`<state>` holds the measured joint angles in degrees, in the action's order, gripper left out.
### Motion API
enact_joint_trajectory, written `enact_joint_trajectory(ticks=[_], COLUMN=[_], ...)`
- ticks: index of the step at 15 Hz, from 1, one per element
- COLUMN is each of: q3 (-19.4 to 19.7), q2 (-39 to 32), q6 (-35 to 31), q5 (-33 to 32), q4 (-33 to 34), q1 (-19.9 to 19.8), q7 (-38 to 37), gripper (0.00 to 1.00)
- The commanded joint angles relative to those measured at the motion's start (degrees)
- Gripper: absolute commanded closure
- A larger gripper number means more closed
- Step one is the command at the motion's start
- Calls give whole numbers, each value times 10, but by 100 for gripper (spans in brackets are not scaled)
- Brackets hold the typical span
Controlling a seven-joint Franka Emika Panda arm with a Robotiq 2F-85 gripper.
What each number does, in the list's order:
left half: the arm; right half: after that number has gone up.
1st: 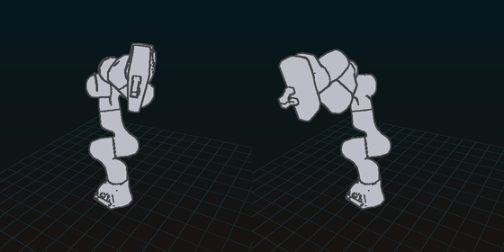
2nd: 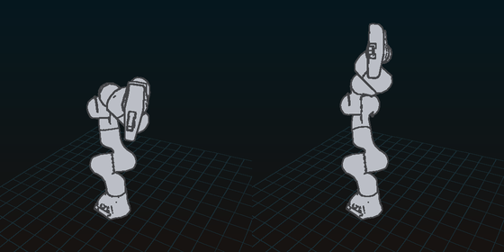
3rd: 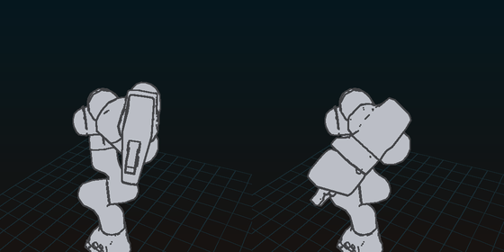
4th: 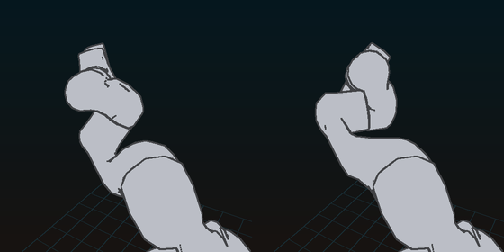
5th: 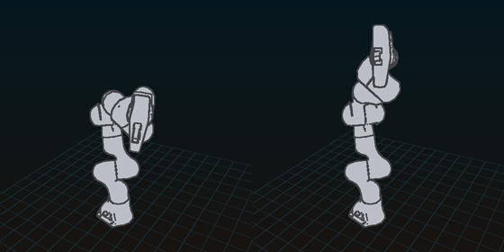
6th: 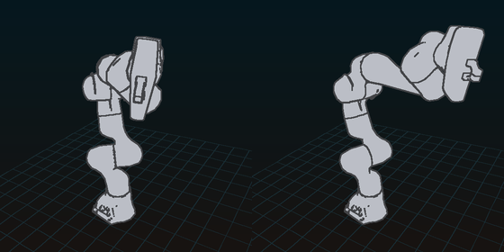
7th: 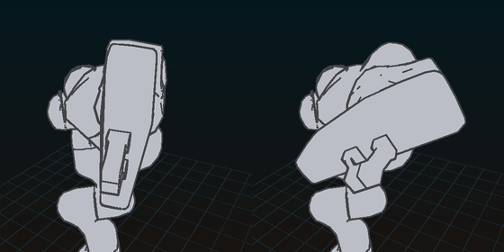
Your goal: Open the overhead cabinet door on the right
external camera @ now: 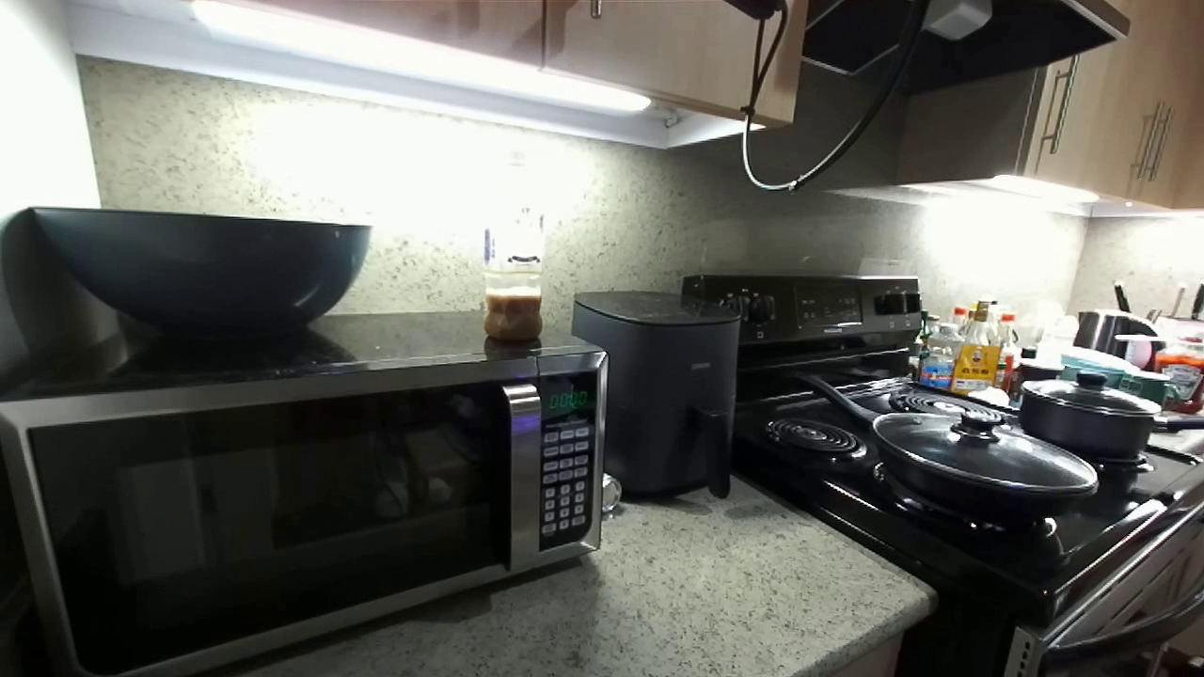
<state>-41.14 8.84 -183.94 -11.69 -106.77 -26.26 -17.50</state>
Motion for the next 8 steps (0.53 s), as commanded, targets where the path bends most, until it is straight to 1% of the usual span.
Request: enact_joint_trajectory(ticks=[1,2,3,4,5,7,8], q3=[9,3,-7,-6,0,1,0], q2=[4,5,15,15,4,6,4], q6=[2,-13,-22,-17,-9,-11,-8], q5=[5,-4,-16,-16,-2,-3,-2], q4=[-1,-1,-5,-3,0,0,3], q1=[20,5,-24,-25,-1,-15,-13], q7=[6,-2,-14,-7,0,0,0], gripper=[0,0,0,0,0,0,0])
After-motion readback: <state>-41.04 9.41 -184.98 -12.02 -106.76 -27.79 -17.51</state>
